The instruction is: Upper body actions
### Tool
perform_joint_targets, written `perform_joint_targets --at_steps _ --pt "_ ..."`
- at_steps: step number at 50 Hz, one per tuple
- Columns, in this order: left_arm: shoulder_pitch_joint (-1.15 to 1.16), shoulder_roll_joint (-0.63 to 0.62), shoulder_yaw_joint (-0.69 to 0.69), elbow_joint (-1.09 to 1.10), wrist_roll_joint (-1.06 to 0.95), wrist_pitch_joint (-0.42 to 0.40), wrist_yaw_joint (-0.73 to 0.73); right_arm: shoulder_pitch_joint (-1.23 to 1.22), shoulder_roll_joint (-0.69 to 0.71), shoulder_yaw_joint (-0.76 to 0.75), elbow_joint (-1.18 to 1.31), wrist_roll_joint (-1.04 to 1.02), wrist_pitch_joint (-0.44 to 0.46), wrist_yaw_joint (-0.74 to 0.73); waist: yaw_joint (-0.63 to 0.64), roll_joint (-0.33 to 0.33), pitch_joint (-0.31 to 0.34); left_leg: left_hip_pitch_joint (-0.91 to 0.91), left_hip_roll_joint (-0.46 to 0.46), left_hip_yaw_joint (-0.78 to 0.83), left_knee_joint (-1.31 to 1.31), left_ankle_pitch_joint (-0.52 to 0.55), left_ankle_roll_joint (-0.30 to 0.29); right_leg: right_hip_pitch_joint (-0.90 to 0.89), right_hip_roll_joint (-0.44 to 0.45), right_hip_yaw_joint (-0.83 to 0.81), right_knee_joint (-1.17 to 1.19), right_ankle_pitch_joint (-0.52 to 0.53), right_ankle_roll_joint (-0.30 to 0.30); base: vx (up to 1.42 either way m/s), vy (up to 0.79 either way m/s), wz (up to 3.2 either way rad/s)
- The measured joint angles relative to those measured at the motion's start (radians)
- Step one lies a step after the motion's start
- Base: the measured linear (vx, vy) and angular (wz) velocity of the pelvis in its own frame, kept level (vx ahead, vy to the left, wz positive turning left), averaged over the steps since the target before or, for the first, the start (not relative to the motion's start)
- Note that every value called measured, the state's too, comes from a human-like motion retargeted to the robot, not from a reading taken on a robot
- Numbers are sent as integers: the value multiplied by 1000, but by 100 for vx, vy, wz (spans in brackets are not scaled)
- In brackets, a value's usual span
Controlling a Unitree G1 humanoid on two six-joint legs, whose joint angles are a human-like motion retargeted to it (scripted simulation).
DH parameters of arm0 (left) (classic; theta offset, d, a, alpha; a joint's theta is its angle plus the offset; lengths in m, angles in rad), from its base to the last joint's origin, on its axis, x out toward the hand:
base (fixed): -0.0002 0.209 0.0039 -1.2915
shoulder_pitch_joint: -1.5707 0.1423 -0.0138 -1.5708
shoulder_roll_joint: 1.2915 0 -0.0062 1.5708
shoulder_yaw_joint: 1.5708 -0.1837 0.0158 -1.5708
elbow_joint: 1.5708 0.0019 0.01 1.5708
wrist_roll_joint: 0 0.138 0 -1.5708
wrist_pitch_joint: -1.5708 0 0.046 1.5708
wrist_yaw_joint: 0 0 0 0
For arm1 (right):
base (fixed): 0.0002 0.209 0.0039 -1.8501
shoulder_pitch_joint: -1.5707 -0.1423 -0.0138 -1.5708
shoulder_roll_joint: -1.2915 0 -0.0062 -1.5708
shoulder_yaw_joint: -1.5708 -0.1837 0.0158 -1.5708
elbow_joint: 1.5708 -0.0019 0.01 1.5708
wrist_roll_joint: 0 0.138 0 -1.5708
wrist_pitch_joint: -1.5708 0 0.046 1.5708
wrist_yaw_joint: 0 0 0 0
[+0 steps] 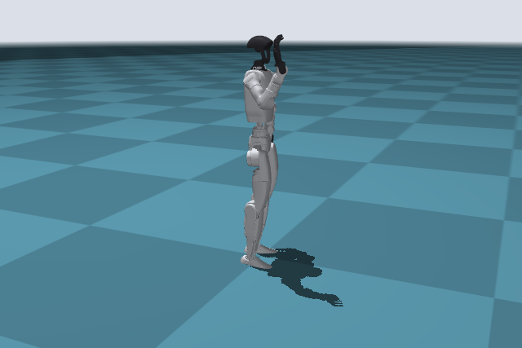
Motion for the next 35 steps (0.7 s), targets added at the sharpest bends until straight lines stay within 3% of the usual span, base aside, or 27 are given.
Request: perform_joint_targets --at_steps 6,10,15,20,24,30,35 --pt "11 -7 9 7 -1 0 -3 45 100 -98 66 147 40 49 -3 7 10 0 1 1 -1 1 0 0 1 1 0 2 -1 0 0 0" --pt "18 -7 11 10 2 1 -2 129 137 -133 64 211 3 64 -11 9 15 -1 1 1 -1 3 0 -1 2 1 -2 3 -1 0 0 0" --pt "28 -5 10 9 -2 0 3 394 138 -96 158 183 -210 171 -23 6 12 -9 1 -4 -1 5 -1 -2 2 -1 -4 1 -1 2 -1 3" --pt "29 -13 -5 2 -15 -2 8 640 196 62 408 -128 -339 356 -27 3 31 -1 6 -5 1 6 -2 10 7 -2 -5 0 -2 4 -5 1" --pt "31 -20 -42 -23 -18 -9 7 745 305 203 749 -344 -235 351 -12 -2 59 13 11 -3 2 7 -3 22 10 -1 -3 1 -3 0 -1 -1" --pt "39 -19 -102 -64 2 -23 12 761 411 330 1319 -576 -213 43 24 1 87 27 14 0 2 9 -4 32 12 1 -2 5 -6 -2 -1 -2" --pt "47 -31 -96 -66 -1 -25 19 727 486 366 1760 -665 17 116 28 13 88 16 14 0 1 14 -6 27 11 -6 -7 7 -8 0 0 0"
